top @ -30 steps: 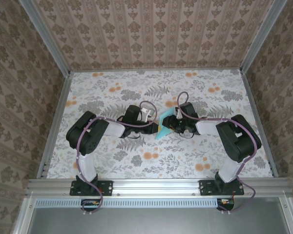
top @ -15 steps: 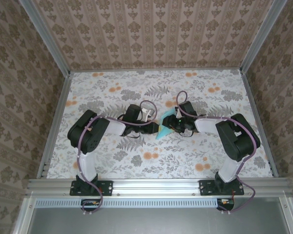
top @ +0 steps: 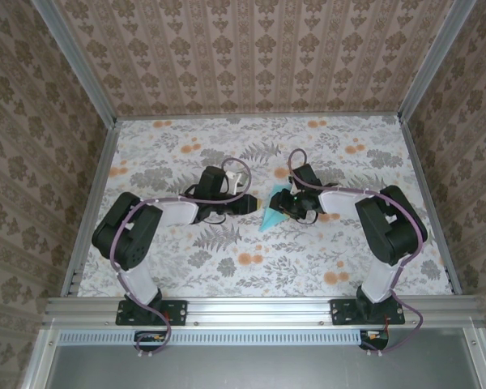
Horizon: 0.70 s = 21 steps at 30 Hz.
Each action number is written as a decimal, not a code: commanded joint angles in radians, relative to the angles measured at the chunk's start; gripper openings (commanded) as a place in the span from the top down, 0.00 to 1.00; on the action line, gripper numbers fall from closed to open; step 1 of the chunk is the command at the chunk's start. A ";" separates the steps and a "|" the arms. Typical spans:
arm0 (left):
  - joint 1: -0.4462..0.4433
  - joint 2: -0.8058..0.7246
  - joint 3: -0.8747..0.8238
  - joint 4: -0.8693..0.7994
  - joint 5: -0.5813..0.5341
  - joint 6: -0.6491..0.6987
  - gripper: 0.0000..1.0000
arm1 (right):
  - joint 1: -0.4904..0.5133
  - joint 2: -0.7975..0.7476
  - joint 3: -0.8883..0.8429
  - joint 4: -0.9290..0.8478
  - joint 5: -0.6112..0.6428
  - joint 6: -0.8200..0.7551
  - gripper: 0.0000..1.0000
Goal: Fold a paper plane with a square sheet of paper (pick it up from the middle)
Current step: Fourth fold the wing at the center of the table.
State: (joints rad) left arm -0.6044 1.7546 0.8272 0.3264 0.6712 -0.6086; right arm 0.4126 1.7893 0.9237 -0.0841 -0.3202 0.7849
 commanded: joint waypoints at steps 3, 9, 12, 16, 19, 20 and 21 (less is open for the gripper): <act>-0.027 0.026 0.039 0.002 0.050 -0.039 0.76 | 0.001 0.077 -0.004 -0.214 0.146 -0.001 0.56; -0.068 0.105 0.106 -0.003 0.096 -0.041 0.84 | 0.002 0.082 -0.004 -0.249 0.158 -0.001 0.57; -0.073 0.130 0.128 -0.032 0.090 -0.034 0.88 | 0.003 0.086 -0.005 -0.255 0.155 0.000 0.57; -0.073 0.144 0.139 -0.083 0.067 -0.015 0.94 | 0.003 0.088 -0.004 -0.256 0.146 0.002 0.57; -0.072 0.148 0.142 -0.117 0.041 -0.006 0.98 | 0.002 0.091 -0.004 -0.250 0.135 0.005 0.58; -0.069 0.142 0.136 -0.119 0.035 -0.004 0.99 | 0.002 0.092 -0.003 -0.247 0.132 0.006 0.59; -0.067 0.136 0.130 -0.120 0.029 -0.003 1.00 | 0.002 0.090 -0.004 -0.244 0.128 0.008 0.60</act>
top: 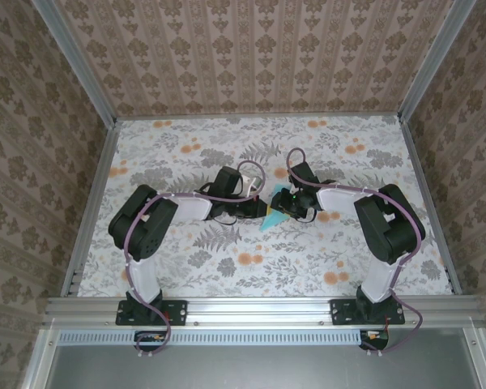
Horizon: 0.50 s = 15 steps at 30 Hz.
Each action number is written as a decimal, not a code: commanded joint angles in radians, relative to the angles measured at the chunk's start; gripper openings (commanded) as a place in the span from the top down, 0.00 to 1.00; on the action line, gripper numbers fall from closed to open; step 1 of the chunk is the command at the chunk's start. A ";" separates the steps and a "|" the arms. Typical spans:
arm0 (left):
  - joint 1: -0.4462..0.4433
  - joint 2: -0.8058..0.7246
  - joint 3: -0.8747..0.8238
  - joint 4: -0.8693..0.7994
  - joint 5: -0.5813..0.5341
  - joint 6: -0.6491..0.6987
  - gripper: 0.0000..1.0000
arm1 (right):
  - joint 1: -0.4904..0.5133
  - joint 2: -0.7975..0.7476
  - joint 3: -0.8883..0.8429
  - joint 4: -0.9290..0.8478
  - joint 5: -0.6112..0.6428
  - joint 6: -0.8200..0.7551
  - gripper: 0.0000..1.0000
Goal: Fold a paper plane with a square sheet of paper (pick it up from the middle)
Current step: Fourth fold the wing at the center of the table.
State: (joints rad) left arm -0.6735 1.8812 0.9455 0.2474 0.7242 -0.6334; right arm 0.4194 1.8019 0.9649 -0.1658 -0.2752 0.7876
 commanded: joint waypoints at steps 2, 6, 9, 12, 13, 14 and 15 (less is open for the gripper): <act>0.005 0.002 0.006 -0.045 -0.030 0.021 1.00 | -0.005 0.079 -0.047 -0.159 0.080 0.008 0.61; 0.004 0.007 0.012 -0.039 -0.019 0.013 1.00 | -0.005 0.086 -0.043 -0.157 0.071 0.006 0.62; -0.001 0.026 0.025 -0.028 -0.007 0.001 1.00 | -0.005 0.088 -0.043 -0.158 0.068 0.005 0.62; -0.005 0.039 0.037 -0.026 -0.001 -0.002 1.00 | -0.005 0.092 -0.040 -0.161 0.064 0.004 0.62; -0.006 0.043 0.041 -0.031 0.001 -0.002 1.00 | -0.004 0.094 -0.040 -0.162 0.063 0.002 0.61; -0.006 0.045 0.045 -0.035 0.000 0.001 1.00 | -0.004 0.096 -0.039 -0.165 0.062 0.002 0.61; -0.006 0.048 0.047 -0.039 0.000 0.002 1.00 | -0.005 0.100 -0.035 -0.167 0.060 0.001 0.60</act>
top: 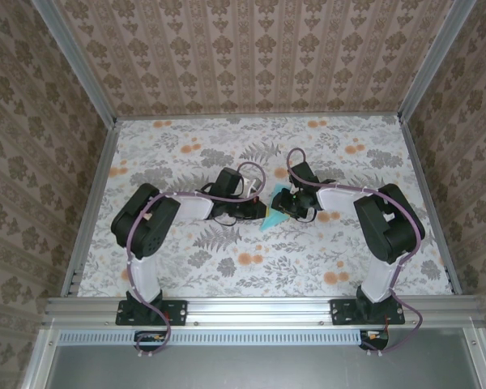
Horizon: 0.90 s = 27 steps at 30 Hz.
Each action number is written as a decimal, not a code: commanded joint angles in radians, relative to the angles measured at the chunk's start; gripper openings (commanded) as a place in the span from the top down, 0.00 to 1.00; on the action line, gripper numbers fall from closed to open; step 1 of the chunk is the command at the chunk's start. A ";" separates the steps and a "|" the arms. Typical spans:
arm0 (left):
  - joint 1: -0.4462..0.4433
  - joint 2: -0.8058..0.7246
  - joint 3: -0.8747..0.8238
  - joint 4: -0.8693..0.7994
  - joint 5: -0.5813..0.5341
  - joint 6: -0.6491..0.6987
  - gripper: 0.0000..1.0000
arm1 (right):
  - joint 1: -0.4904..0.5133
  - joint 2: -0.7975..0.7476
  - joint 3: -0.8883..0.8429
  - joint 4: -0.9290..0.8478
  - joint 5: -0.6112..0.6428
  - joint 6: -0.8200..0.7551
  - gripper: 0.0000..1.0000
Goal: Fold a paper plane with a square sheet of paper (pick it up from the middle)
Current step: Fourth fold the wing at the center of the table.
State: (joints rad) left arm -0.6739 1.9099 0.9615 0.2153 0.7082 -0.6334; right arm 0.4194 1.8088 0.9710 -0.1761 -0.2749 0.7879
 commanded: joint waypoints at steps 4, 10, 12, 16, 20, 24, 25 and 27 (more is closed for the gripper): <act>-0.006 0.027 0.039 -0.024 0.007 0.004 1.00 | -0.005 0.100 -0.036 -0.165 0.056 -0.001 0.59; -0.004 0.035 0.055 -0.090 -0.029 0.029 1.00 | -0.005 0.104 -0.029 -0.169 0.048 -0.001 0.57; -0.005 0.039 0.061 -0.112 -0.040 0.038 1.00 | -0.005 0.097 -0.032 -0.163 0.044 0.003 0.57; -0.006 0.047 0.074 -0.148 -0.052 0.051 1.00 | -0.006 0.086 -0.036 -0.147 0.030 0.006 0.57; -0.004 0.057 0.084 -0.169 -0.058 0.057 1.00 | -0.008 0.075 -0.048 -0.112 -0.007 0.014 0.57; -0.005 0.061 0.089 -0.179 -0.058 0.057 1.00 | -0.012 0.063 -0.054 -0.100 -0.015 0.015 0.57; -0.006 0.063 0.090 -0.181 -0.058 0.057 1.00 | -0.013 0.061 -0.054 -0.099 -0.015 0.017 0.58; -0.006 0.066 0.092 -0.184 -0.058 0.058 1.00 | -0.015 0.058 -0.055 -0.101 -0.015 0.015 0.60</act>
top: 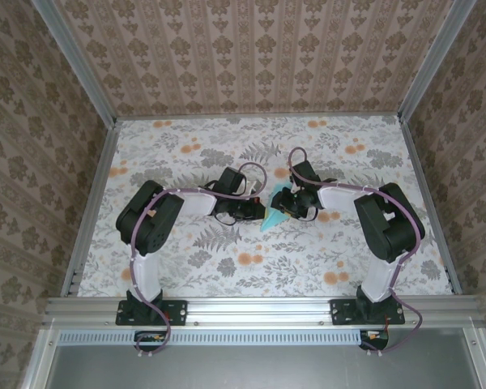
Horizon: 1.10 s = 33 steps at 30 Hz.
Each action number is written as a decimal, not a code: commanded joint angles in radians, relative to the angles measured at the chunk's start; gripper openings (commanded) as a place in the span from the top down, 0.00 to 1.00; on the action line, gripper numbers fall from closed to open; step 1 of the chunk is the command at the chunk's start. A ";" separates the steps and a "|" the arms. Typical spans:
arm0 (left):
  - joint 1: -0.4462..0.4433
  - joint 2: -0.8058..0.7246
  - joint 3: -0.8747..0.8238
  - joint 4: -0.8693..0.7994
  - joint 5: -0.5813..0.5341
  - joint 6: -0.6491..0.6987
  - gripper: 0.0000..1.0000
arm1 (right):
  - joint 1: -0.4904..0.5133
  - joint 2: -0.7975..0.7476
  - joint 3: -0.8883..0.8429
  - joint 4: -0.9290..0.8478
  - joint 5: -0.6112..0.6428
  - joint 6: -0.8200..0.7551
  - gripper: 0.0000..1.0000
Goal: Fold a paper plane with a square sheet of paper (pick it up from the middle)
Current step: Fourth fold the wing at the center of the table.
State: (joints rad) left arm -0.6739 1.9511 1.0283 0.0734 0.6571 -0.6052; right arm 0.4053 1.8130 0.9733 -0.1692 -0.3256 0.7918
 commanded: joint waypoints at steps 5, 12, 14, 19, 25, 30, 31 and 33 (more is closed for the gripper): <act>-0.005 0.025 0.027 -0.044 -0.008 0.031 1.00 | -0.002 0.075 -0.043 -0.142 0.051 0.010 0.63; -0.006 0.023 0.029 -0.043 0.001 0.034 1.00 | -0.002 0.119 -0.012 -0.218 0.091 0.007 0.66; -0.005 0.023 0.031 -0.043 0.007 0.032 1.00 | -0.001 0.130 -0.003 -0.228 0.090 0.006 0.66; -0.005 0.017 0.038 -0.040 0.018 0.033 1.00 | -0.002 0.155 0.017 -0.246 0.084 0.007 0.66; -0.004 -0.007 0.030 0.005 0.033 0.018 1.00 | -0.001 0.176 0.031 -0.263 0.082 0.000 0.65; -0.003 -0.004 0.029 0.028 0.040 0.006 1.00 | 0.001 0.191 0.033 -0.265 0.083 0.000 0.64; -0.004 0.000 0.031 0.034 0.044 0.001 1.00 | 0.003 0.194 0.033 -0.265 0.081 0.000 0.63; -0.005 0.009 0.036 0.043 0.051 -0.007 1.00 | 0.002 0.198 0.033 -0.264 0.081 0.001 0.63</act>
State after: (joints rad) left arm -0.6739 1.9514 1.0378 0.0856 0.6781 -0.5995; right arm 0.3992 1.8782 1.0729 -0.3134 -0.3275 0.7914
